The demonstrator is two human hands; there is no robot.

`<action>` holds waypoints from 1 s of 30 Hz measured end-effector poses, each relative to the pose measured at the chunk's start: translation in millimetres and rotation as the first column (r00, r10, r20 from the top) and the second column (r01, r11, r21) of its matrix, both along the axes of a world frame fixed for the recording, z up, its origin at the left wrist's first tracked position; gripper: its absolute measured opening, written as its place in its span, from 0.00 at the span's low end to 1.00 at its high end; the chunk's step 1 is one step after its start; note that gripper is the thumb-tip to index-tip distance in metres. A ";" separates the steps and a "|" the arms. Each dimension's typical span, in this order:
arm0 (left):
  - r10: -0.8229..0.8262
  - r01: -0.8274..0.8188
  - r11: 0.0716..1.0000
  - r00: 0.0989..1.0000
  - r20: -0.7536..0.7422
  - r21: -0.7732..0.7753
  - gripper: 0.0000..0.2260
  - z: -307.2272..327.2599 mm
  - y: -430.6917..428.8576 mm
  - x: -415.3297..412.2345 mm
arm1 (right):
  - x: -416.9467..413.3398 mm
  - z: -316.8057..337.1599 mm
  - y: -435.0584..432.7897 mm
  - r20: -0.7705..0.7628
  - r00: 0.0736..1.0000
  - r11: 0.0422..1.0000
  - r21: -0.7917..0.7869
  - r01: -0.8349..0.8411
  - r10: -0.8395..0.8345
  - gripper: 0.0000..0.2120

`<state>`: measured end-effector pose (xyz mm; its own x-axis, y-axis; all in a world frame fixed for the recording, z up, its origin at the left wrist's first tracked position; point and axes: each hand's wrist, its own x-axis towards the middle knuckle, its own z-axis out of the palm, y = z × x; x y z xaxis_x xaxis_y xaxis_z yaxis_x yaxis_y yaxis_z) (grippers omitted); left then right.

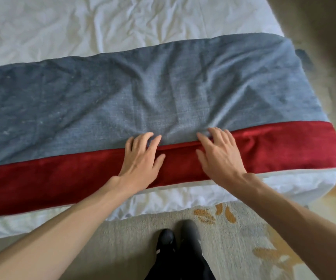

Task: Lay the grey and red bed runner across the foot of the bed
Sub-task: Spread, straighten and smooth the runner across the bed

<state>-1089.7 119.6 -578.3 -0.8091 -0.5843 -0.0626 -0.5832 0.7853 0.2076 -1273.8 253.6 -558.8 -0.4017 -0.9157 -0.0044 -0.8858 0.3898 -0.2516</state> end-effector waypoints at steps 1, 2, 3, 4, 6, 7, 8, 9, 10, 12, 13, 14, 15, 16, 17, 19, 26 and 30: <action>0.006 -0.007 1.000 0.998 0.056 0.014 0.28 1.1 3.5 8.1 | 5.4 0.3 4.6 0.003 0.999 0.998 0.027 -0.049 0.049 0.24; 0.011 -0.013 1.000 0.995 0.103 0.025 0.31 1.0 6.6 18.0 | 10.9 -1.4 11.2 0.007 0.994 0.992 0.075 -0.105 0.105 0.29; 0.014 -0.020 0.999 0.989 0.146 0.041 0.33 -1.0 8.4 28.5 | 15.3 -4.8 18.3 0.019 0.988 0.978 0.137 -0.154 0.153 0.31; 0.018 -0.031 0.998 0.980 0.196 0.060 0.34 -2.8 9.6 38.3 | 17.8 -9.3 24.6 0.037 0.983 0.963 0.196 -0.184 0.181 0.32; 0.011 -0.032 0.996 0.968 0.250 0.079 0.35 -6.2 9.9 52.5 | 18.9 -16.0 30.5 0.052 0.981 0.954 0.232 -0.192 0.185 0.32; -0.003 -0.019 0.995 0.973 0.231 0.094 0.35 -6.2 9.7 56.8 | 19.1 -16.5 30.5 0.056 0.982 0.958 0.215 -0.188 0.180 0.31; -0.016 -0.004 0.993 0.983 0.180 0.114 0.34 -5.2 9.8 59.3 | 19.5 -15.1 29.5 0.069 0.982 0.967 0.176 -0.184 0.175 0.30; -0.026 0.010 0.990 0.993 0.111 0.137 0.32 -3.9 10.9 61.8 | 20.5 -13.7 28.8 0.089 0.980 0.975 0.122 -0.187 0.177 0.27; -0.033 0.027 0.988 0.999 0.036 0.151 0.30 -3.5 12.0 64.3 | 21.0 -13.1 29.4 0.107 0.975 0.977 0.062 -0.203 0.196 0.24; -0.049 0.060 0.989 0.995 -0.088 0.133 0.22 -4.5 13.8 69.3 | 20.0 -13.3 32.0 0.117 0.959 0.966 -0.025 -0.255 0.257 0.18; -0.055 0.071 0.990 0.990 -0.128 0.120 0.19 -5.6 14.3 70.9 | 19.0 -12.2 33.2 0.121 0.952 0.960 -0.044 -0.277 0.280 0.16; -0.064 0.083 0.990 0.986 -0.156 0.113 0.18 -6.9 14.9 71.3 | 17.9 -11.3 34.1 0.125 0.946 0.954 -0.059 -0.295 0.300 0.15; -0.082 0.101 0.989 0.982 -0.172 0.108 0.17 -8.1 15.3 70.9 | 17.1 -10.9 34.3 0.128 0.938 0.947 -0.071 -0.314 0.321 0.14; -0.110 0.128 0.987 0.977 -0.181 0.096 0.18 -9.5 16.2 70.2 | 17.6 -10.8 34.1 0.126 0.930 0.938 -0.077 -0.337 0.345 0.12; -0.144 0.160 0.984 0.972 -0.187 0.074 0.18 -11.2 18.0 69.2 | 18.8 -10.7 33.6 0.116 0.921 0.928 -0.075 -0.365 0.372 0.10; -0.205 0.214 0.977 0.958 -0.202 0.022 0.18 -14.1 21.9 67.5 | 22.3 -12.4 32.0 0.084 0.903 0.907 -0.067 -0.416 0.421 0.09; -0.338 0.313 0.933 0.932 -0.131 -0.178 0.15 -20.5 41.9 75.2 | 38.2 -18.7 48.2 -0.066 0.873 0.873 -0.035 -0.487 0.484 0.09; -0.291 0.283 0.957 0.939 -0.186 -0.066 0.13 -12.8 42.5 73.6 | 39.9 -17.8 49.1 -0.037 0.885 0.881 -0.079 -0.466 0.465 0.11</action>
